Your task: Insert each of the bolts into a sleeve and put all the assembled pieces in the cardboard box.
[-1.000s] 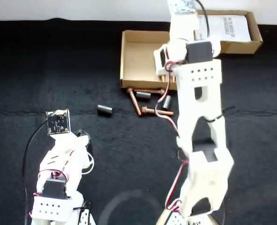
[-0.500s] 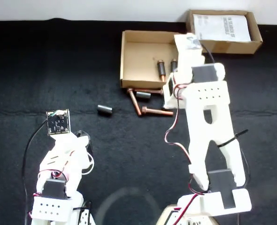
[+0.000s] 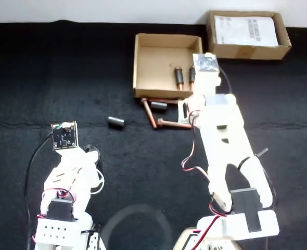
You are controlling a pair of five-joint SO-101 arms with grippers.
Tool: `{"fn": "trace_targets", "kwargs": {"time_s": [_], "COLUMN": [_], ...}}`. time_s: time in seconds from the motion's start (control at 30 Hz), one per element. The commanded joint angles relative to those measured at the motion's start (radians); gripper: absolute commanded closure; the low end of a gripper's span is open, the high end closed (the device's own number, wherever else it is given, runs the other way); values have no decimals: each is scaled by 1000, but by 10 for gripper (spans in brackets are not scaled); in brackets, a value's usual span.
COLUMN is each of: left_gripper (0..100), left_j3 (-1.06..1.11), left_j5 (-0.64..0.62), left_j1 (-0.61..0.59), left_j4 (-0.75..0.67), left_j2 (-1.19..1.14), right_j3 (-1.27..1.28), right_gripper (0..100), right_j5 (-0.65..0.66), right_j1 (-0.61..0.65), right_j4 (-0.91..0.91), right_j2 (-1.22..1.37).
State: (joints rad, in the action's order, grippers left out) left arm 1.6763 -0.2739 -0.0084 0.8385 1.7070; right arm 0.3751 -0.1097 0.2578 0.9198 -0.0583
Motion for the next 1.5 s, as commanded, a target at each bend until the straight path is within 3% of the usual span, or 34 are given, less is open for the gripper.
{"fn": "trace_targets", "kwargs": {"time_s": [0.0, 0.2, 0.57, 1.03, 1.2, 1.47], "left_gripper": [990, 990, 990, 990, 990, 990], "left_j3": [25, 25, 24, 21, 21, 21], "left_j5": [5, 6, 6, 6, 6, 6], "left_j1": [-8, -8, -8, -8, -8, -8], "left_j4": [2, 2, 5, 74, 74, 74], "left_j2": [12, 12, 24, 94, 94, 94], "right_j3": [64, 119, -177, -259, -260, -263], "right_gripper": [821, 821, 821, 824, 992, 991], "right_j5": [-9, -51, -52, -109, -109, -109], "right_j1": [-8, -8, -7, -7, 16, 15], "right_j4": [-142, -294, -232, -231, -231, -94], "right_j2": [-44, 41, 328, 529, 550, 403]}}
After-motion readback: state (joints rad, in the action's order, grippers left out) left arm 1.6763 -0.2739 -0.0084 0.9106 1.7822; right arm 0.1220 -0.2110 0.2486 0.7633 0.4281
